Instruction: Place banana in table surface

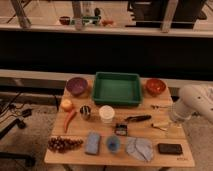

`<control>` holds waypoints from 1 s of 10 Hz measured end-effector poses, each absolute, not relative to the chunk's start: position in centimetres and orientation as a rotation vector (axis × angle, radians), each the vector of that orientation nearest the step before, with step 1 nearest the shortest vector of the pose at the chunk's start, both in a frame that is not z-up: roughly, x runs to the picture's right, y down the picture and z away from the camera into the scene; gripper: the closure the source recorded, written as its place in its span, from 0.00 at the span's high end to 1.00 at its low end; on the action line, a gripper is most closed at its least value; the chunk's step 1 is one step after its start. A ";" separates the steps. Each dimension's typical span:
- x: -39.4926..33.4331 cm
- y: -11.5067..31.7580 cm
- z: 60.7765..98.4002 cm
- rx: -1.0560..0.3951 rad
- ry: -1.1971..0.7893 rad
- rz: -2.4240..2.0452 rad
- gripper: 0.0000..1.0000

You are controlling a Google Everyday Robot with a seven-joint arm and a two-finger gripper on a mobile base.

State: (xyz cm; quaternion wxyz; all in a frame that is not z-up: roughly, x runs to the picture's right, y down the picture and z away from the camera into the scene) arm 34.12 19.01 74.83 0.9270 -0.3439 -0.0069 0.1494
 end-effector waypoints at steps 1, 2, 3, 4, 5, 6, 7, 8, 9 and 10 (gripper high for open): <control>34.3 19.2 74.9 -0.708 -0.013 0.314 0.80; 34.5 19.4 75.2 -0.704 -0.011 0.321 0.80; 34.9 19.6 75.6 -0.696 -0.003 0.321 0.80; 35.5 19.7 76.0 -0.688 0.005 0.325 0.80; 36.0 19.8 76.5 -0.682 0.009 0.326 0.80; 36.8 20.0 77.0 -0.678 0.012 0.326 0.80; 37.3 20.3 77.3 -0.676 0.015 0.327 0.80; 38.2 21.2 78.3 -0.676 0.016 0.331 0.80; 38.5 21.7 78.9 -0.676 0.016 0.333 0.80; 38.8 22.1 79.5 -0.676 0.016 0.334 0.80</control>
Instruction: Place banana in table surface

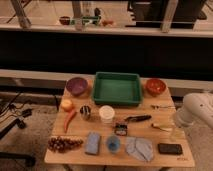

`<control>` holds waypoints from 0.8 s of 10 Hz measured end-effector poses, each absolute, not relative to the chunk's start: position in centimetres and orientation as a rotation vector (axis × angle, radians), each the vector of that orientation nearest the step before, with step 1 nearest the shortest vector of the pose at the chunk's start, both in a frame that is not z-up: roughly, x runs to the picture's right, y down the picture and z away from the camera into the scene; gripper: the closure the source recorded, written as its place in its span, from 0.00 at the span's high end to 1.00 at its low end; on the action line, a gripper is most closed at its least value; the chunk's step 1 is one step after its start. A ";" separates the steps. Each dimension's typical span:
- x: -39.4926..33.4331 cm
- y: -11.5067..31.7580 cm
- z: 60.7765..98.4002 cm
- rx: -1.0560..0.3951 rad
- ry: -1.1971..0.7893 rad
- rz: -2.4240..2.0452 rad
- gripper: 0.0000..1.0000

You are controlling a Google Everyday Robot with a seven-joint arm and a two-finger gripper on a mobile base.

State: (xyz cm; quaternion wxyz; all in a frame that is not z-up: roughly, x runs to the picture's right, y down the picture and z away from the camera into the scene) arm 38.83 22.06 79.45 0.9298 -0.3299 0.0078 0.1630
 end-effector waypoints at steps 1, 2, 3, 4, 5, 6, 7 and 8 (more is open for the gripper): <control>39.2 22.4 80.0 -0.674 0.015 0.340 0.80; 39.7 22.7 80.5 -0.666 0.017 0.344 0.80; 39.9 22.5 80.7 -0.656 0.018 0.348 0.80; 40.1 21.9 81.4 -0.641 0.017 0.349 0.79; 39.9 21.3 82.0 -0.633 0.012 0.348 0.73; 39.8 21.1 82.3 -0.628 0.009 0.351 0.66; 40.0 21.2 82.6 -0.628 0.007 0.356 0.56; 40.1 21.3 83.1 -0.630 0.003 0.361 0.45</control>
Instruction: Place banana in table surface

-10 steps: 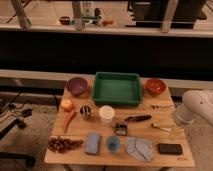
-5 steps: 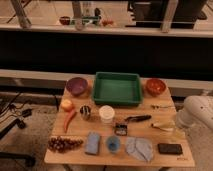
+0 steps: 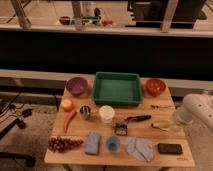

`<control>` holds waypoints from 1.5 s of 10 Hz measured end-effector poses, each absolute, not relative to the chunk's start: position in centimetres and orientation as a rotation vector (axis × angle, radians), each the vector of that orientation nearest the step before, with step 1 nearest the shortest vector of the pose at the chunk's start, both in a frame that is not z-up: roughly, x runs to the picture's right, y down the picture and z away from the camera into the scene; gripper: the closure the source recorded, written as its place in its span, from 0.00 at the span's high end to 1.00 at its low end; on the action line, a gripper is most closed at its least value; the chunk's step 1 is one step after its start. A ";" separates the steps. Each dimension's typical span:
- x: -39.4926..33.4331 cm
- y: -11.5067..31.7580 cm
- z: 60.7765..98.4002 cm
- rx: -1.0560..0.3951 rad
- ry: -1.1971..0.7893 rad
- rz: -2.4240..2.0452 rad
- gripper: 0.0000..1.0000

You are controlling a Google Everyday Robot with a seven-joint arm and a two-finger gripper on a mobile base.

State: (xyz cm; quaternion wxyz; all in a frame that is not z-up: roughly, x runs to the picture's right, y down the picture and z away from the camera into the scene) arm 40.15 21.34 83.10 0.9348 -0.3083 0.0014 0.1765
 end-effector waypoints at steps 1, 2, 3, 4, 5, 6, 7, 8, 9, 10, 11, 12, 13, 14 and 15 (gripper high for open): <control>40.2 21.7 83.4 -0.647 0.001 0.361 0.36; 40.1 22.1 83.9 -0.672 -0.003 0.358 0.25; 40.1 22.4 84.1 -0.700 -0.008 0.359 0.16; 40.1 22.4 84.2 -0.711 -0.011 0.361 0.07; 40.2 22.4 84.1 -0.710 -0.011 0.362 0.06; 40.2 22.3 84.0 -0.712 -0.010 0.360 0.06; 40.2 22.2 84.0 -0.712 -0.008 0.358 0.06; 40.2 22.2 83.9 -0.713 -0.008 0.358 0.06; 40.3 22.2 83.7 -0.711 -0.005 0.361 0.06; 40.7 21.5 82.8 -0.685 0.002 0.375 0.06; 41.1 20.6 81.8 -0.661 0.006 0.386 0.06; 41.2 19.4 80.6 -0.638 0.009 0.392 0.06; 41.4 18.1 79.3 -0.613 0.011 0.399 0.06; 41.9 16.6 77.9 -0.580 0.016 0.411 0.06; 42.4 15.8 76.8 -0.550 0.021 0.421 0.06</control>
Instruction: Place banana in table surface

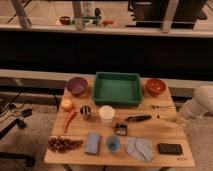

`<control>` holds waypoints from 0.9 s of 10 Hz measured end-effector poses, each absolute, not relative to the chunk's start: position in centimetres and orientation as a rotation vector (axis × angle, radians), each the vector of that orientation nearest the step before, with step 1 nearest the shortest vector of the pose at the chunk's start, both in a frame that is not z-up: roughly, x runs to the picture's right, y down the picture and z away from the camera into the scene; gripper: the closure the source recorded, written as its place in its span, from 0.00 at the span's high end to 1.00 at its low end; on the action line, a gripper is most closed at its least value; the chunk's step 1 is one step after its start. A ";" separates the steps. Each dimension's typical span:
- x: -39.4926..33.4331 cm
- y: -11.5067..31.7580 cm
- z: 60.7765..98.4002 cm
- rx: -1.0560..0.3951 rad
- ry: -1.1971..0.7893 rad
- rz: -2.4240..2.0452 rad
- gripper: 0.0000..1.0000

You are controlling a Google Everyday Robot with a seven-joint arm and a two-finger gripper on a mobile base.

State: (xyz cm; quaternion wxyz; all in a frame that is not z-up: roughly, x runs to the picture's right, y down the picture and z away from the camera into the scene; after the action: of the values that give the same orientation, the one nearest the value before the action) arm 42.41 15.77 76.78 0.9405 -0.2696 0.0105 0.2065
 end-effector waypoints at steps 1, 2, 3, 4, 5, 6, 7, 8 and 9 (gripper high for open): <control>42.6 15.3 76.3 -0.534 0.024 0.423 0.06; 42.4 14.9 76.0 -0.523 0.023 0.421 0.06; 42.0 14.9 76.2 -0.521 0.019 0.415 0.06; 41.8 14.9 76.4 -0.522 0.017 0.413 0.06; 41.6 15.3 76.7 -0.528 0.017 0.411 0.06; 41.6 15.7 77.2 -0.537 0.017 0.412 0.06; 41.5 16.2 77.7 -0.545 0.016 0.413 0.06; 41.3 16.5 78.2 -0.555 0.016 0.413 0.06; 41.4 17.0 78.6 -0.568 0.017 0.415 0.06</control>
State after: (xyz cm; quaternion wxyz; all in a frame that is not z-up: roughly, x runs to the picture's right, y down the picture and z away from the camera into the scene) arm 41.36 16.97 78.63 0.9388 -0.2782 0.0084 0.2031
